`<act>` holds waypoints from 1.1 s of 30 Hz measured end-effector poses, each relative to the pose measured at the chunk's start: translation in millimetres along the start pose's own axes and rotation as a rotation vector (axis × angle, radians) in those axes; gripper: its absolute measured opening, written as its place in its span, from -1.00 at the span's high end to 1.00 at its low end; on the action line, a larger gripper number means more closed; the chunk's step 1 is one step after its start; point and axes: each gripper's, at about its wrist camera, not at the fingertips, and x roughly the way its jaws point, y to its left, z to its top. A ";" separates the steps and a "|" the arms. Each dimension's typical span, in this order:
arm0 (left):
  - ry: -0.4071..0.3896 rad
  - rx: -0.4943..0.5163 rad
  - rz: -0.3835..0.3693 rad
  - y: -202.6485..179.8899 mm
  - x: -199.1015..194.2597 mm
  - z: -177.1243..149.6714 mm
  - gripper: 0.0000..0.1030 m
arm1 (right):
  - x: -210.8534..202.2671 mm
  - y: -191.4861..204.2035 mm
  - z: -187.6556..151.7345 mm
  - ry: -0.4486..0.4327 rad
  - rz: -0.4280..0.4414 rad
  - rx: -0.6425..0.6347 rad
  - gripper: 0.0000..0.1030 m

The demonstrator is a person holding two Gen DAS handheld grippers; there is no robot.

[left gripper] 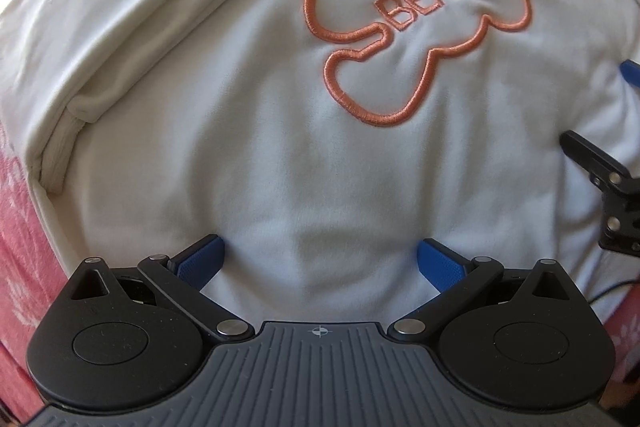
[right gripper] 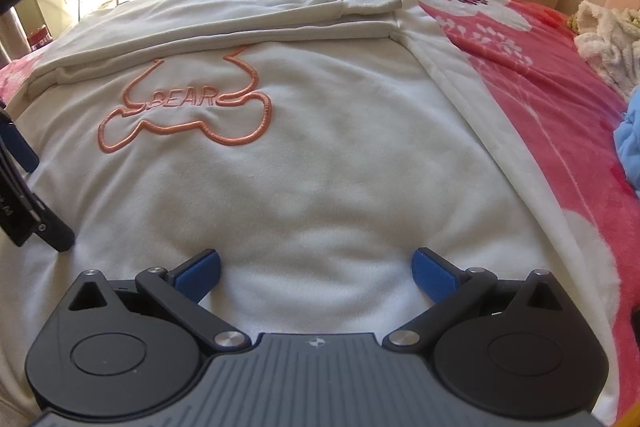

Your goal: Fold clothes

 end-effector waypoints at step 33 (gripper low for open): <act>-0.282 -0.456 0.104 12.2 22.1 -33.3 -1.00 | -1.1 -2.0 -8.1 -0.048 0.013 -0.011 -1.00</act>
